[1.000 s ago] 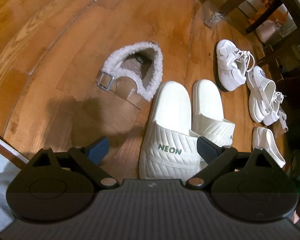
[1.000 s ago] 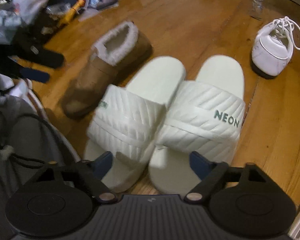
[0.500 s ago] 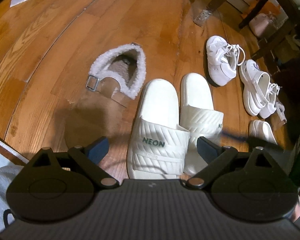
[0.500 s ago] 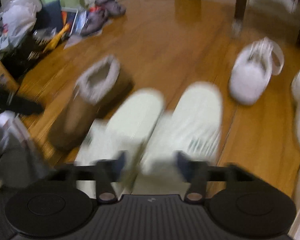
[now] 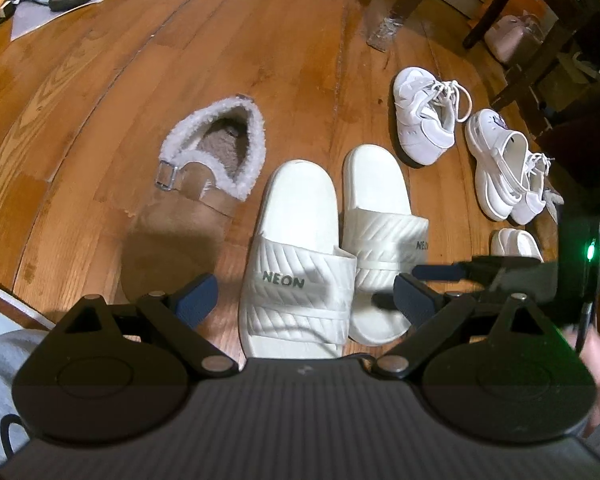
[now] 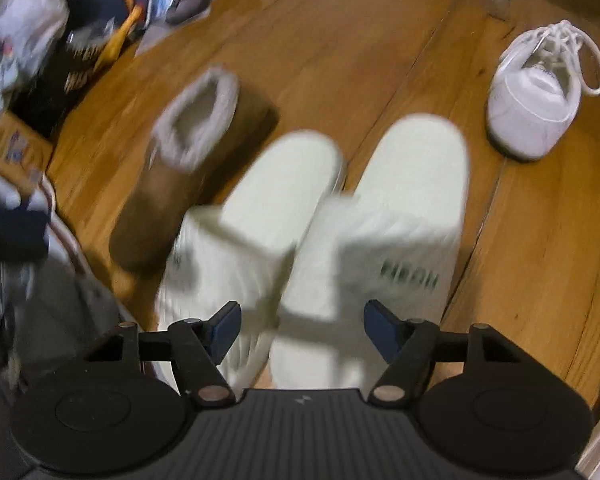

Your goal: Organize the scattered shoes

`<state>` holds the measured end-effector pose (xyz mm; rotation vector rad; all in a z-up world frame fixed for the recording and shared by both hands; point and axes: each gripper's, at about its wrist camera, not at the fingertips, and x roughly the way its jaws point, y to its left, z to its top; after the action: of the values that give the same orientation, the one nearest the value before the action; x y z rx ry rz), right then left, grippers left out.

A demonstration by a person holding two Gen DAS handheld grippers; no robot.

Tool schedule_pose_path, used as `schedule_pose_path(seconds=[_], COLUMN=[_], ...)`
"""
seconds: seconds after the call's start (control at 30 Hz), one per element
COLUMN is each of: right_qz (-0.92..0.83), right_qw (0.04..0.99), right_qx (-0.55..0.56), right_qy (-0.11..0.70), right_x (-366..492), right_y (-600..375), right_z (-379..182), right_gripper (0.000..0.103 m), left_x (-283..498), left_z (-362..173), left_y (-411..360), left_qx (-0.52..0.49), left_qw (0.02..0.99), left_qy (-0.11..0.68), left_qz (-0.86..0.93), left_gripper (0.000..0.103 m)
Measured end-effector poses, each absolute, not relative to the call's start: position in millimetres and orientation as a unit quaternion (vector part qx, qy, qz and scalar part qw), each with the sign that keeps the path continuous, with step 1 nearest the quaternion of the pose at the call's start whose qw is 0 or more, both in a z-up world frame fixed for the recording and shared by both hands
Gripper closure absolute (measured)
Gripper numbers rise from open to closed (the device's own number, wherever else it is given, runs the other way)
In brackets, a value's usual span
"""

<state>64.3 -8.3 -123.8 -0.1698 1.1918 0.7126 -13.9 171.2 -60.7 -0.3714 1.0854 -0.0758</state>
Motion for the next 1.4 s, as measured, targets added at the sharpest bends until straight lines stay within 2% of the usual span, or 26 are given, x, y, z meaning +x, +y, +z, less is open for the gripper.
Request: schedule_pose_path(seconds=[0.1, 0.17, 0.2, 0.23, 0.27, 0.33, 0.47, 0.5, 0.6, 0.63, 0.67, 0.73, 0.83, 0.9, 0.97, 1.07, 1.33, 1.4], right_qz=[0.349, 0.356, 0.357, 0.338, 0.321, 0.331, 0.325, 0.325, 0.317, 0.300, 0.283, 0.251, 0.199, 0.206, 0.213, 0.223, 0.248, 0.240], right_qw=[0.757, 0.739, 0.732, 0.739, 0.745, 0.750, 0.775, 0.785, 0.813, 0.825, 0.837, 0.853, 0.857, 0.846, 0.835, 0.818, 0.768, 0.785], right_qx=[-0.066, -0.061, -0.060, -0.074, -0.084, -0.036, 0.009, 0.008, 0.022, 0.036, 0.050, 0.071, 0.087, 0.096, 0.104, 0.117, 0.149, 0.151], right_qy=[0.549, 0.569, 0.578, 0.579, 0.578, 0.571, 0.542, 0.527, 0.488, 0.477, 0.466, 0.453, 0.467, 0.482, 0.496, 0.518, 0.571, 0.551], right_x=[47, 36, 31, 27, 23, 28, 32, 31, 31, 36, 42, 55, 81, 85, 90, 96, 114, 103], right_y=[-5, 2, 6, 13, 19, 17, 8, 7, -4, -11, -17, -30, -41, -40, -39, -38, -35, -41], right_z=[-128, -140, -145, -152, -158, -154, -138, -131, -111, -105, -99, -91, -94, -100, -106, -115, -139, -129], right_gripper=[0.034, 0.041, 0.049, 0.067, 0.077, 0.102, 0.101, 0.101, 0.079, 0.054, 0.036, 0.034, 0.008, 0.008, 0.005, 0.013, 0.015, 0.017], left_x=[-15, -16, -16, -16, -15, -15, -16, -17, -18, -18, -17, -17, -18, -18, -18, -20, -20, -20], left_z=[-59, -58, -58, -58, -58, -59, -60, -59, -59, -59, -60, -61, -61, -61, -61, -60, -63, -64], left_y=[166, 163, 162, 162, 161, 160, 159, 159, 161, 162, 162, 162, 163, 164, 165, 169, 181, 181], left_qx=[-0.167, -0.161, -0.160, -0.159, -0.158, -0.159, -0.158, -0.159, -0.160, -0.160, -0.159, -0.158, -0.160, -0.162, -0.162, -0.165, -0.177, -0.174], left_qw=[0.841, 0.843, 0.843, 0.843, 0.843, 0.842, 0.841, 0.841, 0.842, 0.842, 0.842, 0.842, 0.842, 0.841, 0.841, 0.841, 0.838, 0.838], left_qy=[0.513, 0.512, 0.512, 0.512, 0.512, 0.514, 0.516, 0.516, 0.514, 0.513, 0.514, 0.515, 0.514, 0.515, 0.515, 0.515, 0.516, 0.517], left_qz=[-0.037, -0.038, -0.038, -0.037, -0.036, -0.037, -0.040, -0.040, -0.039, -0.038, -0.038, -0.036, -0.034, -0.032, -0.031, -0.032, -0.014, -0.015], left_gripper=[0.008, 0.008, 0.008, 0.008, 0.007, 0.008, 0.008, 0.008, 0.007, 0.007, 0.008, 0.007, 0.008, 0.008, 0.008, 0.008, 0.008, 0.008])
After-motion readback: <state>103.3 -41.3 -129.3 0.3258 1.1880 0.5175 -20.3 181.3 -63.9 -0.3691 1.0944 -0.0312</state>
